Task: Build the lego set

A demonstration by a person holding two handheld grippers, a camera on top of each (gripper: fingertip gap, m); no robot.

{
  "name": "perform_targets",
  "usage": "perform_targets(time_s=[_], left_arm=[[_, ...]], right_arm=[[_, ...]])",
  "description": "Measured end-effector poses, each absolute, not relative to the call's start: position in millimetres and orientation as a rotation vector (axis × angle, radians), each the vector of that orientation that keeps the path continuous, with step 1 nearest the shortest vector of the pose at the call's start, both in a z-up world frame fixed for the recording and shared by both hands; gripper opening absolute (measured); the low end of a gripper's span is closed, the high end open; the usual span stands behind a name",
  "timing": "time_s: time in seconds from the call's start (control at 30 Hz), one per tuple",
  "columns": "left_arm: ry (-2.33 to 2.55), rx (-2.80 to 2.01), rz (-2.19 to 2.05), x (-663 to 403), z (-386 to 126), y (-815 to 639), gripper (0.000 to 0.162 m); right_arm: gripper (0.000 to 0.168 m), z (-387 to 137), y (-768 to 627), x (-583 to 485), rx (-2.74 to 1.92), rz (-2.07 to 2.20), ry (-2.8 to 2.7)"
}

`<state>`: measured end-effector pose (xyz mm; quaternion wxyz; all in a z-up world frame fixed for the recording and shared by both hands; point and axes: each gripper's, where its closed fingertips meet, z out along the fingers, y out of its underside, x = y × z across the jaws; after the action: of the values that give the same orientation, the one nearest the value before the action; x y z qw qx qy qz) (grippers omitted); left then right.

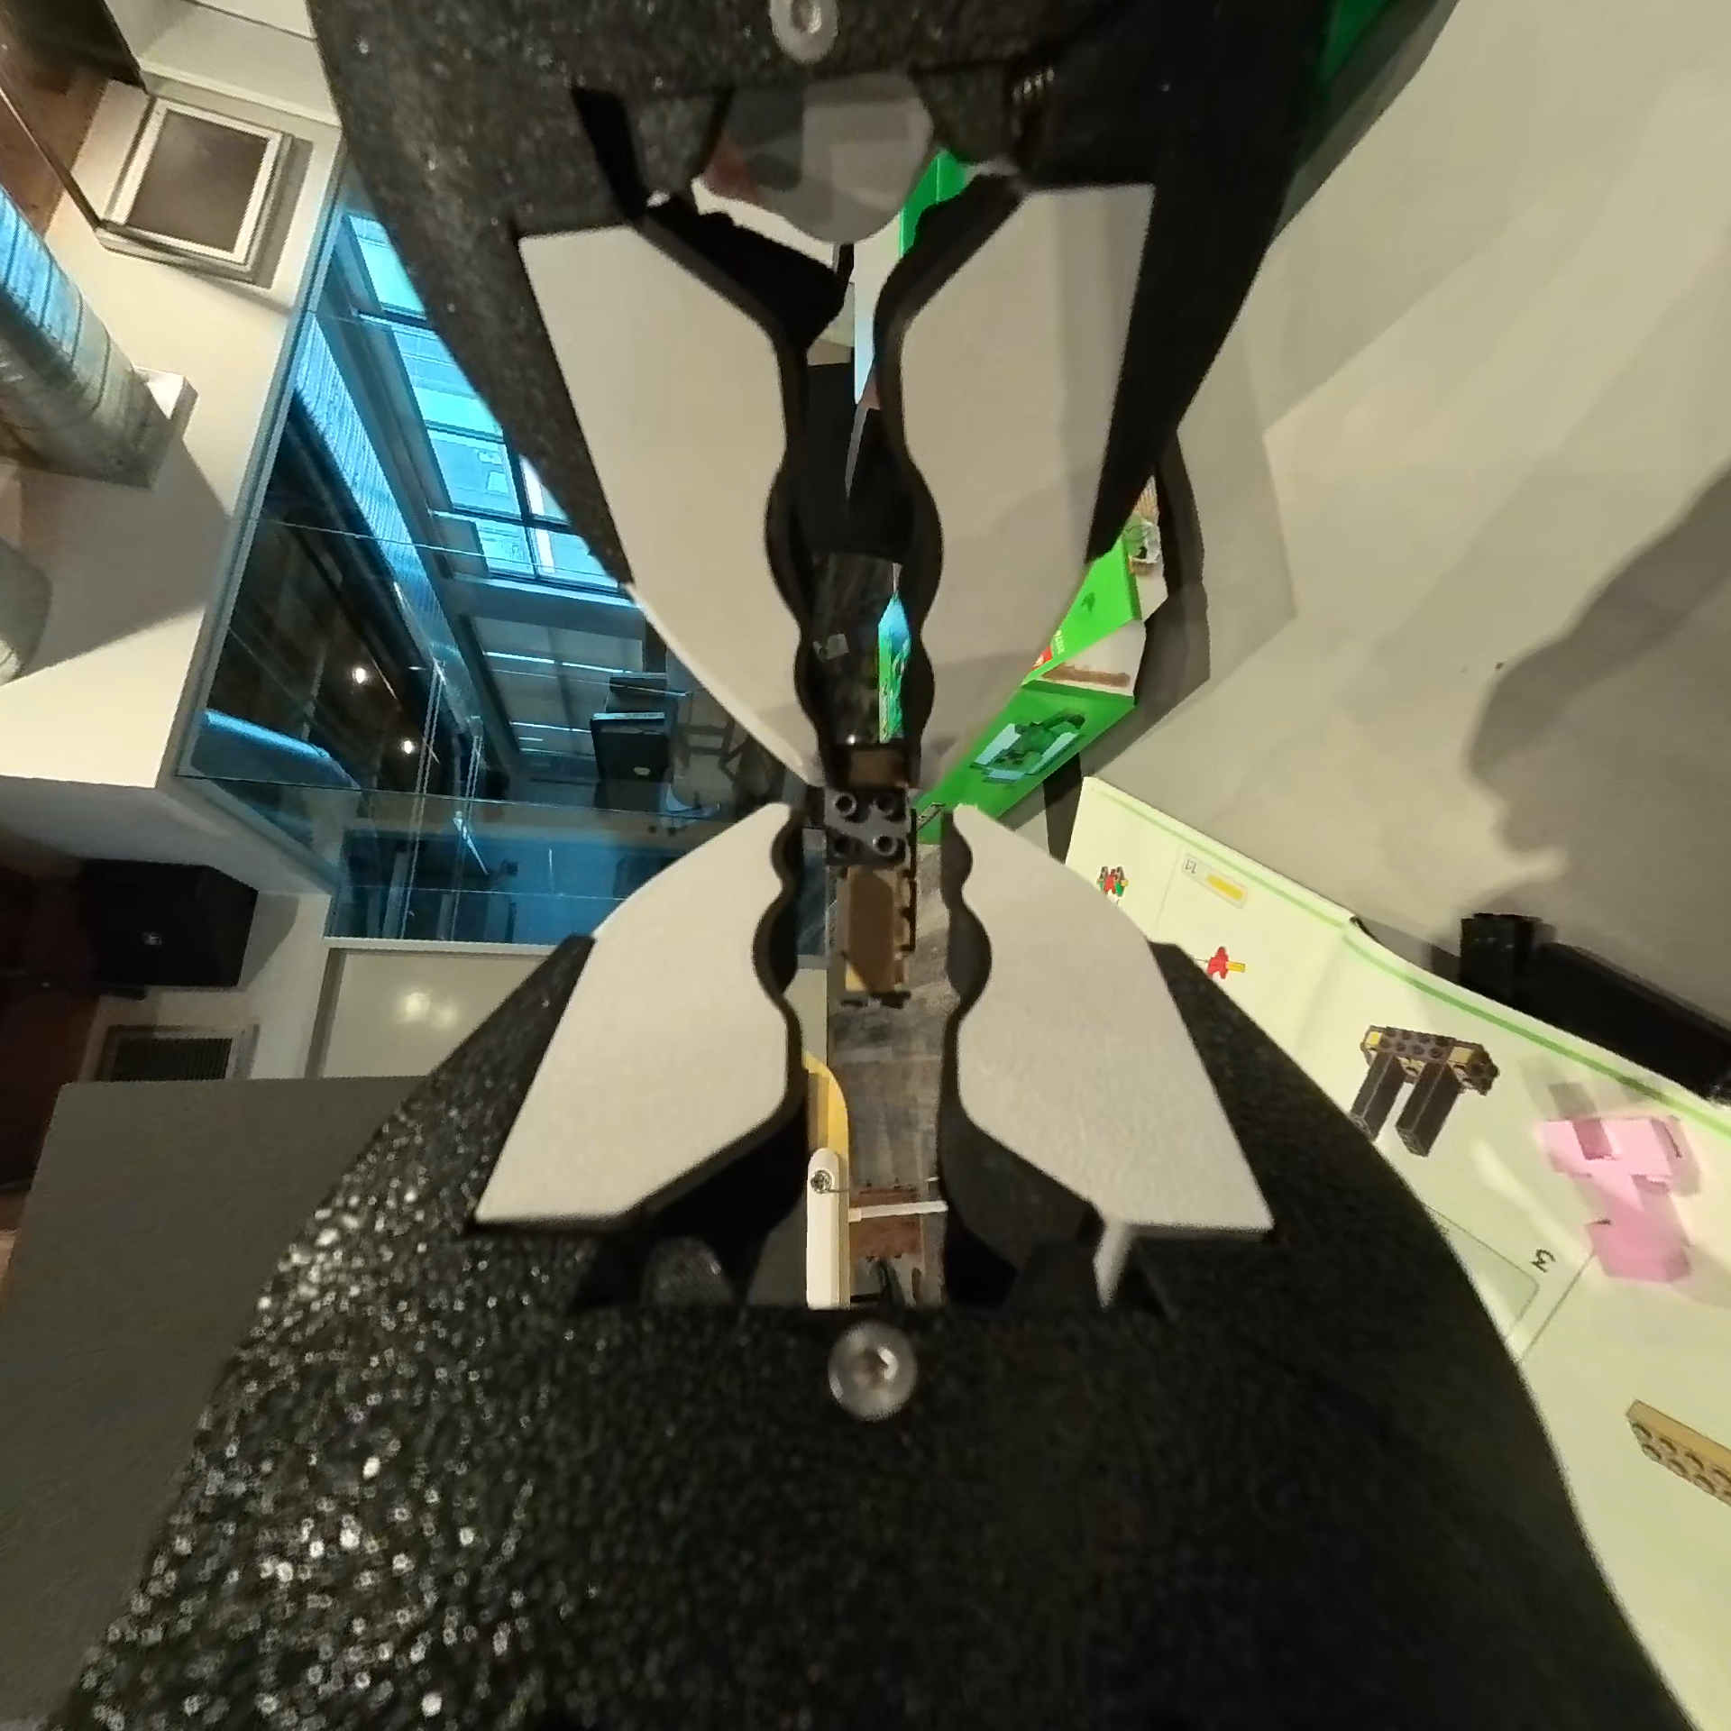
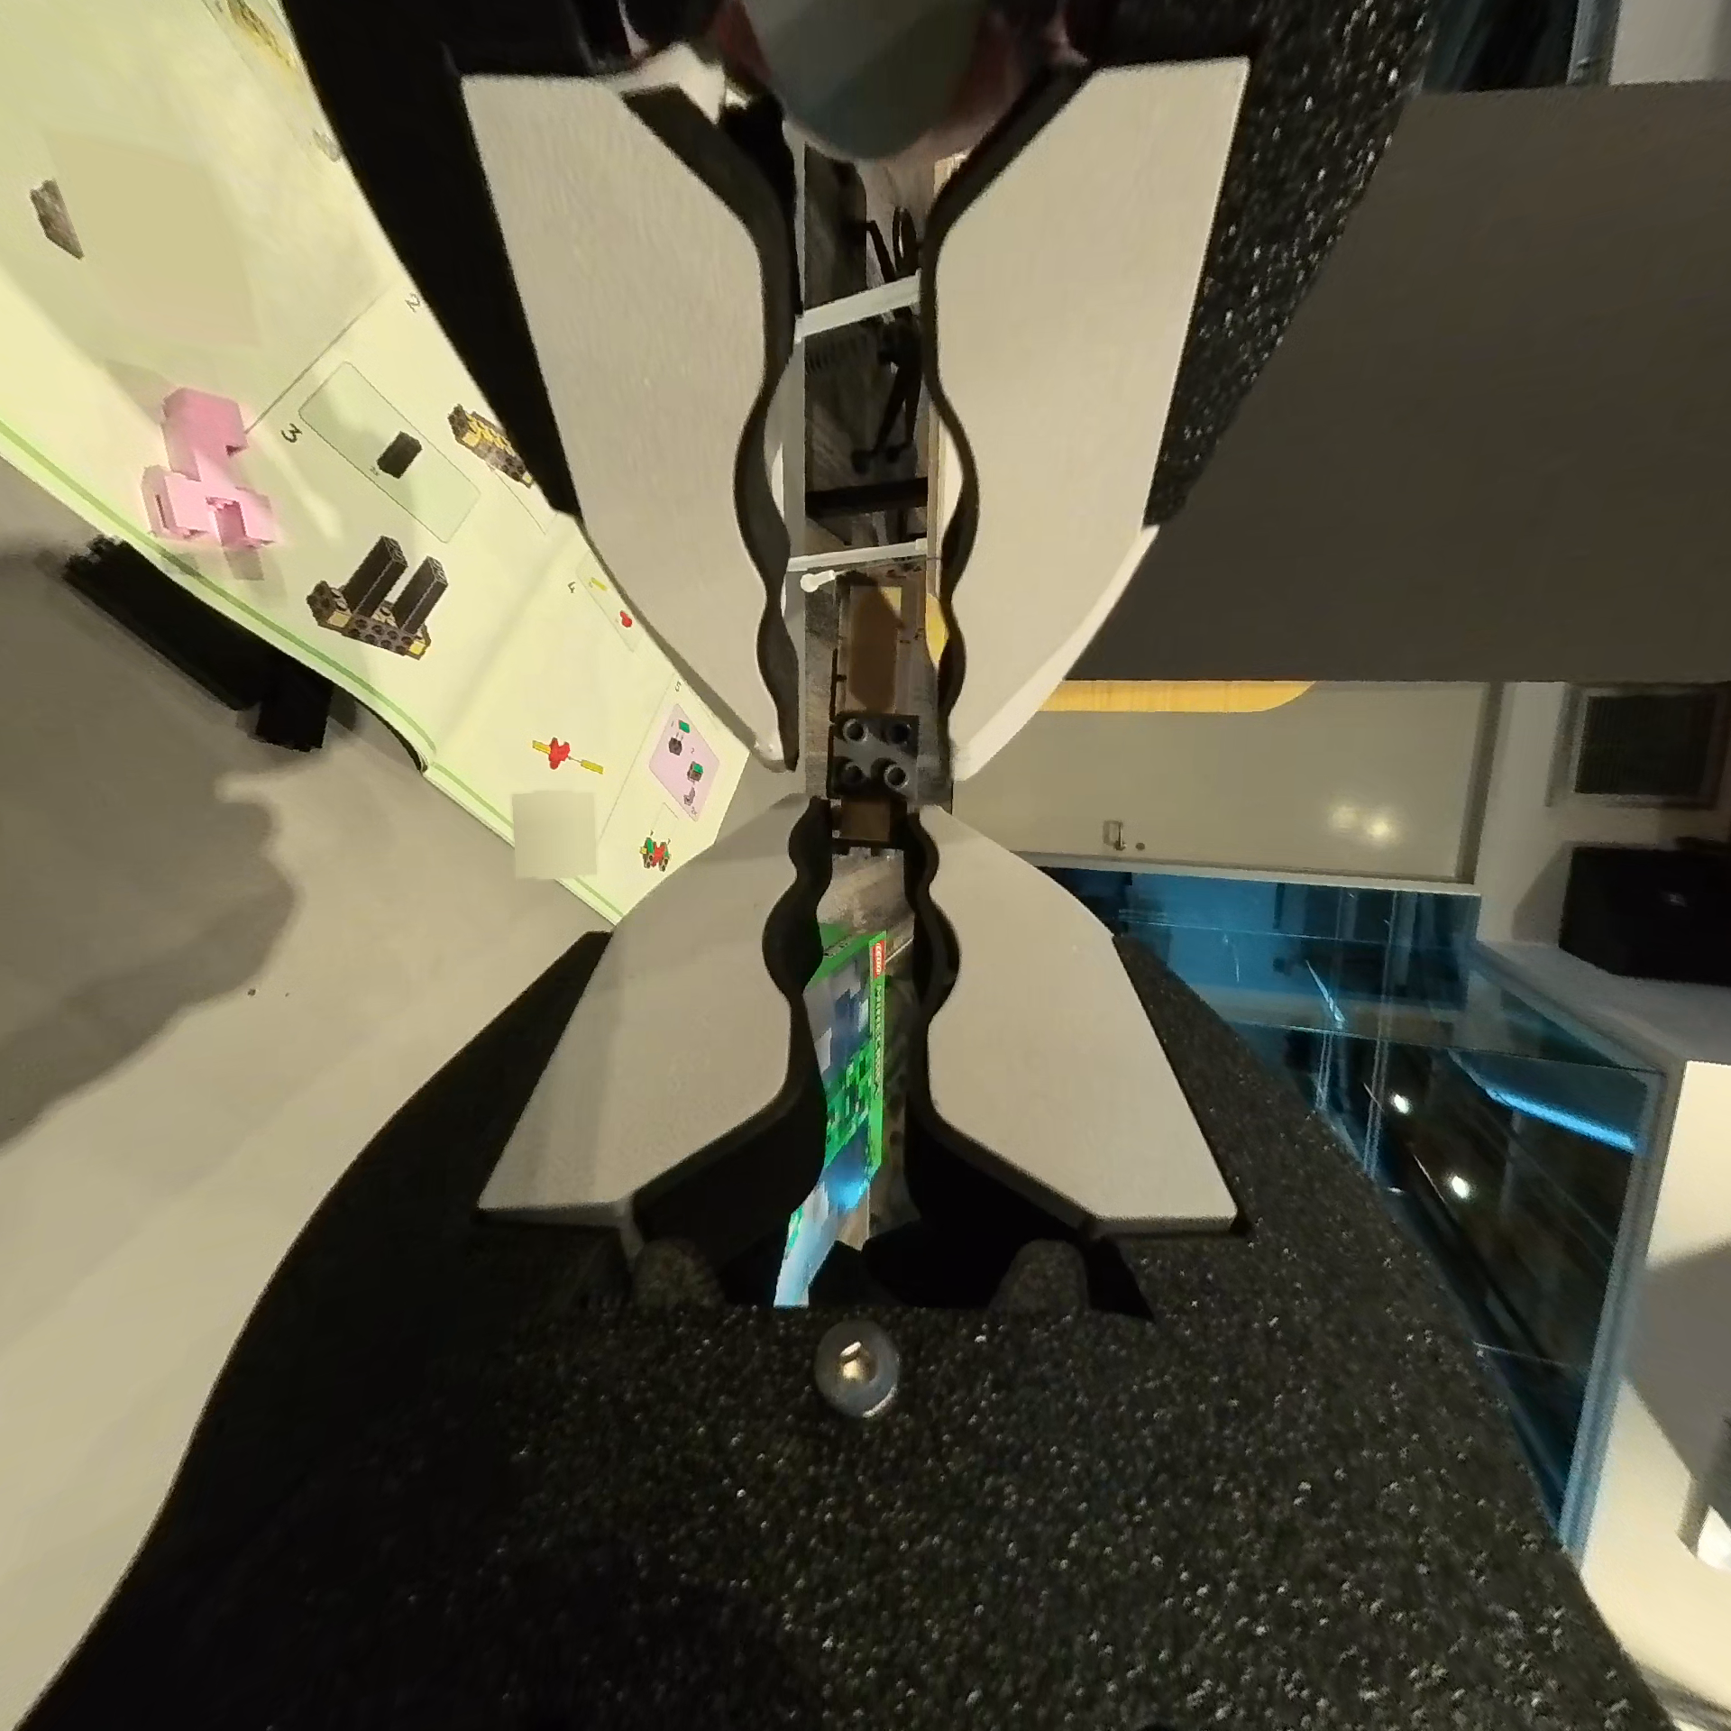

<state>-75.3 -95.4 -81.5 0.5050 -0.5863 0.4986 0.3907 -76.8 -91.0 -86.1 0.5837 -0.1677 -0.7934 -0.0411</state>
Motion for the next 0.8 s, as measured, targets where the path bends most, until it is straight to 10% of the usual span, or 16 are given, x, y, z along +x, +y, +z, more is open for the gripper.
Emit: perform_targets(time_s=[0.8], left_arm=[[1.026, -1.146, 0.331, -65.6, -41.6, -129.6, 0.042]], right_arm=[[0.014, -53.4, -119.9, -53.2, -0.274, 0.481, -1.792]])
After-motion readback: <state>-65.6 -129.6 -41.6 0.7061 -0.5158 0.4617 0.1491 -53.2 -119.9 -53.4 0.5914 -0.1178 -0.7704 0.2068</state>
